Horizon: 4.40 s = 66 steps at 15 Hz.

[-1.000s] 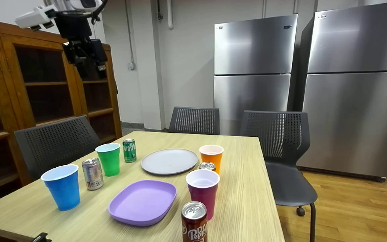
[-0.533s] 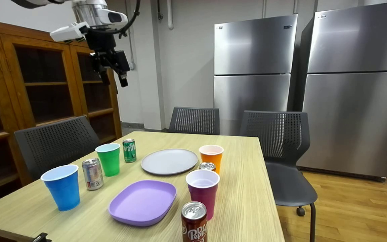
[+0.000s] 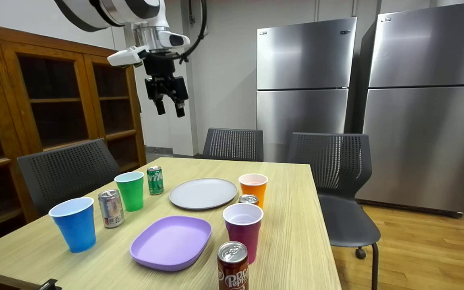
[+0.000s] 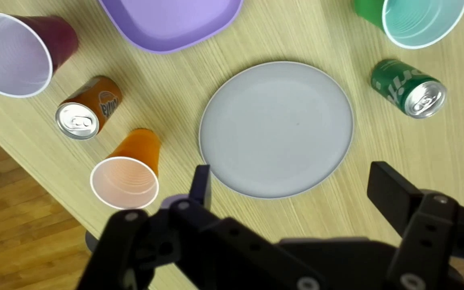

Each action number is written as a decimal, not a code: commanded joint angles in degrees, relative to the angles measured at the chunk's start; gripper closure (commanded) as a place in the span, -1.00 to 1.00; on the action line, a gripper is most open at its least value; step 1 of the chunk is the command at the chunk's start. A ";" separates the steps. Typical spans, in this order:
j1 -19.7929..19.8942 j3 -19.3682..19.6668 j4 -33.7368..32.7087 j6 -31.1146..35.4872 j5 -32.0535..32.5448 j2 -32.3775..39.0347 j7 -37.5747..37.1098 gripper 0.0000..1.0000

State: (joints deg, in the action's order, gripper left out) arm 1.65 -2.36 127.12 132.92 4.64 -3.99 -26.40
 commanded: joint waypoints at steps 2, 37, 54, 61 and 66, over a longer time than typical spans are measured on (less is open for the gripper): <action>1.08 3.17 -5.82 -0.07 0.60 7.58 0.77 -1.00; 0.14 16.77 -40.75 -8.29 -0.27 48.56 -10.34 0.20; -1.50 18.01 -31.59 -8.49 1.95 34.51 -9.47 0.98; -4.02 14.33 -34.05 -8.35 2.04 31.91 -8.04 0.98; -6.06 11.23 -35.39 -8.12 1.58 32.51 -6.92 0.98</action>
State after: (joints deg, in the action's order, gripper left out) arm -3.88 10.51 92.40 125.17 5.32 28.97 -34.86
